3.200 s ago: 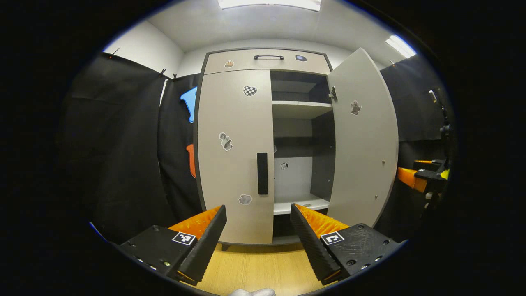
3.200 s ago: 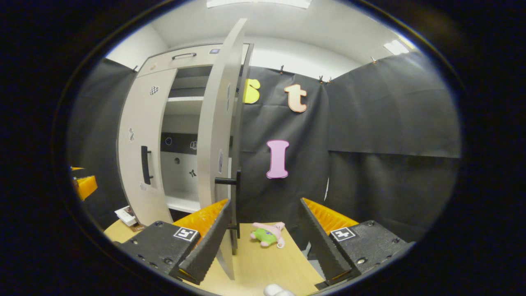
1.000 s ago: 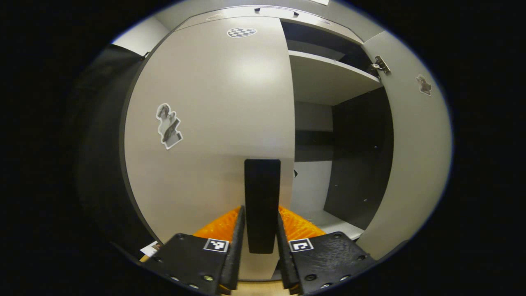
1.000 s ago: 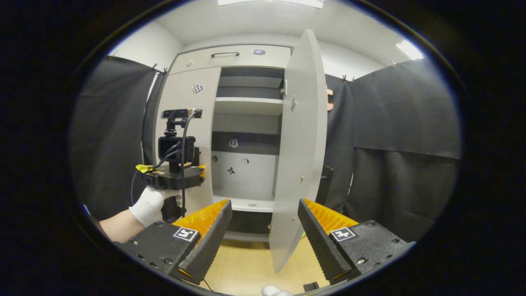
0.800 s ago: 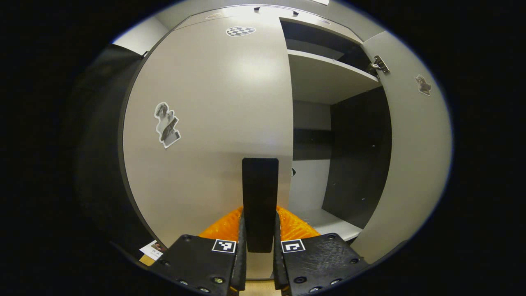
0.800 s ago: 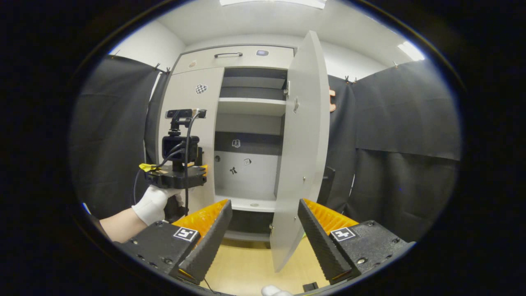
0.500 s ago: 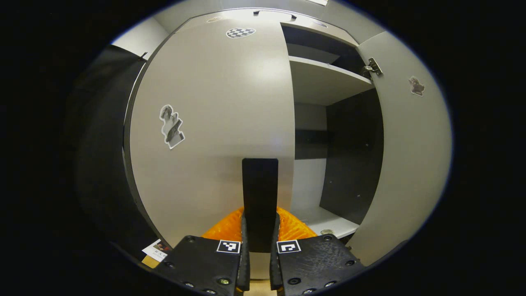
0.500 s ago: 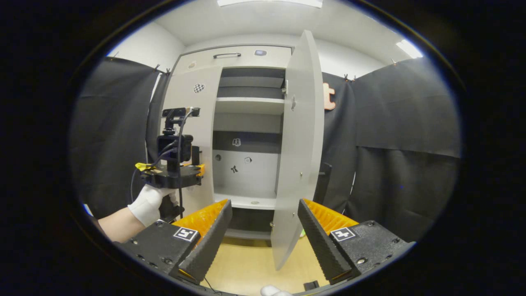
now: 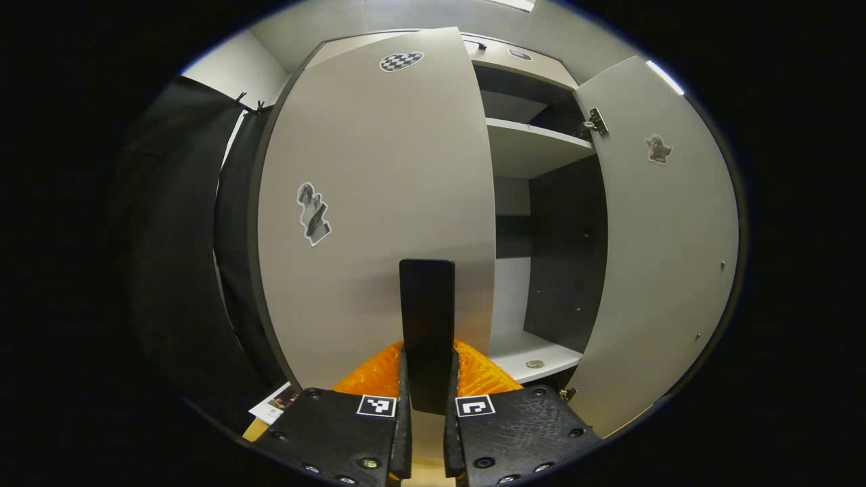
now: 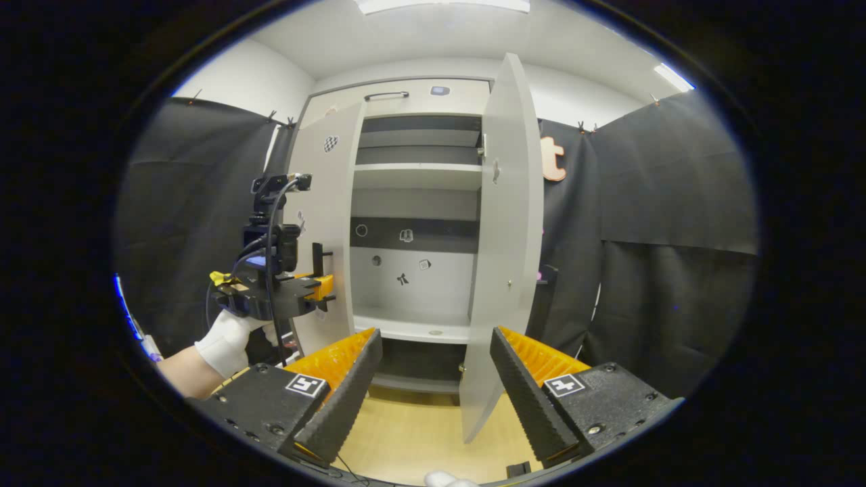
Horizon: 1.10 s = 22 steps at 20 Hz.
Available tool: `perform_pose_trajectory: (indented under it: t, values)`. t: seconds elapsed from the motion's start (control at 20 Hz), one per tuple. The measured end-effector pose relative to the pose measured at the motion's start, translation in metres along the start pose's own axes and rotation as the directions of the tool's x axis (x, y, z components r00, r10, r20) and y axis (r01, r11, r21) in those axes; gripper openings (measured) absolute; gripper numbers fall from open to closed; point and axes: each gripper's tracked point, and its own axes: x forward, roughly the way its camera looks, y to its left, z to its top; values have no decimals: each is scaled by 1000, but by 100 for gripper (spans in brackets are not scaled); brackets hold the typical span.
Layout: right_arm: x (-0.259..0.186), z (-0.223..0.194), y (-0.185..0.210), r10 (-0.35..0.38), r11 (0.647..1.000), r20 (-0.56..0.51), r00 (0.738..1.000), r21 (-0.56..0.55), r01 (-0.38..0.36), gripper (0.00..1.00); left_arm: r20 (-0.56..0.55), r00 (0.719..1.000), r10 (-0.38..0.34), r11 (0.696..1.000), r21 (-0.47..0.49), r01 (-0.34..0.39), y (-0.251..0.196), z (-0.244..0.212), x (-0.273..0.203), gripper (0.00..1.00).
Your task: Open the right door of the double-door shoe cabinet with the right hand, and open the left door with the left hand.
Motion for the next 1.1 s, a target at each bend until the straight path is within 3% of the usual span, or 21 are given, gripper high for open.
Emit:
perform_pose_trajectory:
  t: [0.65, 0.7, 0.8, 1.1]
  values:
    - [-3, 3, 21, 68, 998, 12, 998, -10, -68, 100, -8, 999, 36, 999, -19, -36, 25, -5, -39, 17]
    - [-4, 4, 24, 74, 997, 13, 997, -14, -74, 100, -2, 1000, 29, 999, -27, -29, 27, -6, -41, 10]
    - [-3, 3, 32, 90, 996, 13, 996, -15, -89, 100, -5, 1000, 27, 999, -43, -27, 29, -8, -46, 10]
    - [-1, 0, 55, 127, 992, 6, 992, -16, -126, 100, 1, 996, 85, 996, 9, -85, 59, -6, -61, 9]
